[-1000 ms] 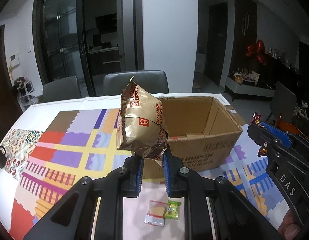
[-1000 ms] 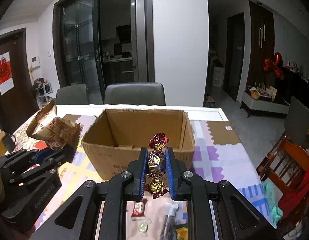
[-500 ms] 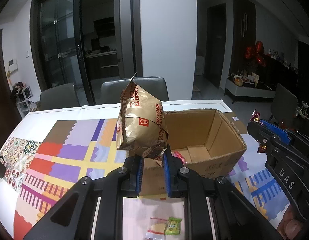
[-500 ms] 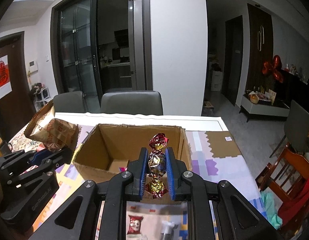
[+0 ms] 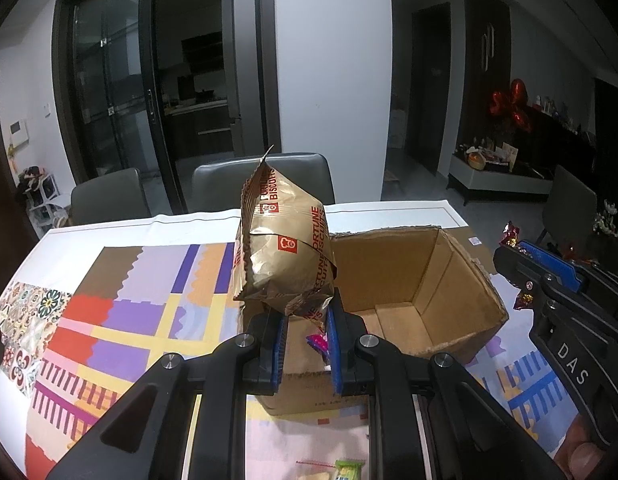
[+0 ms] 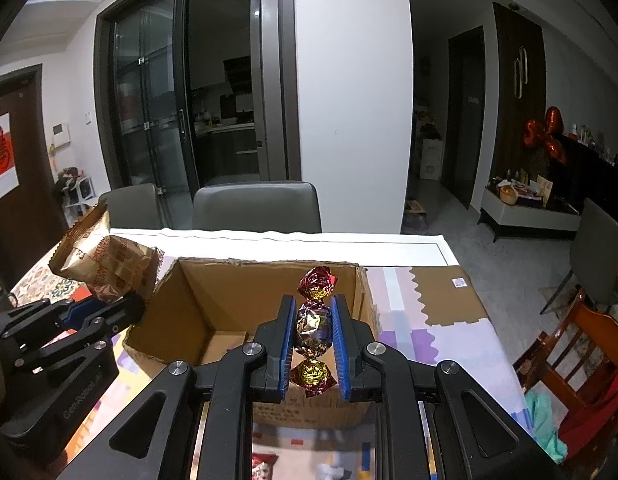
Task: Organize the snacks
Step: 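Lift the gold pouch and the candies and carry them over the cardboard box, then open both tools to drop the gold pouch and candies into the box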
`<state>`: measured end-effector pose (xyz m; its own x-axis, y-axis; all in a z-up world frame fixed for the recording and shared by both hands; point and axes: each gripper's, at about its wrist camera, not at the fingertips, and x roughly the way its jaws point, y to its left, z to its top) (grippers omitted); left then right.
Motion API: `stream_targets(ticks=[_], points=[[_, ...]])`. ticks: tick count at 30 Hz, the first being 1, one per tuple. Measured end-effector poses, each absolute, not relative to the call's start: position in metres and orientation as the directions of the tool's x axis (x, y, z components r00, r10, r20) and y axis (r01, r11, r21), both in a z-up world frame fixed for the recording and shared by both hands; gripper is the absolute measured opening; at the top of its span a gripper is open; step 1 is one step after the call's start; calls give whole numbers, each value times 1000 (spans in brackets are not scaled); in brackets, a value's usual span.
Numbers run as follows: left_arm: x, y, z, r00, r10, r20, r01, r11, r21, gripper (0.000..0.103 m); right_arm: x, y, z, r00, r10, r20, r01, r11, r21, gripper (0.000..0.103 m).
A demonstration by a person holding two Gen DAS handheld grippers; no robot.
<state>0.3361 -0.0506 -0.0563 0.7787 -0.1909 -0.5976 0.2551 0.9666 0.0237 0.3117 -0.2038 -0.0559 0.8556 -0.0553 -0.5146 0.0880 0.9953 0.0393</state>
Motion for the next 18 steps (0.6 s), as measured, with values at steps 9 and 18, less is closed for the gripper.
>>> stream_targets(ticks=[9,18], points=[[353,-56,-61,771,-190,-608,262,965,30,19,326,-208,-63,852,-54,-520,89,995,42,19],[361,-57,-68,761,-186,-622,262,964,33,20,338,-210,-70,845,-45,-533,81,996,44,19]])
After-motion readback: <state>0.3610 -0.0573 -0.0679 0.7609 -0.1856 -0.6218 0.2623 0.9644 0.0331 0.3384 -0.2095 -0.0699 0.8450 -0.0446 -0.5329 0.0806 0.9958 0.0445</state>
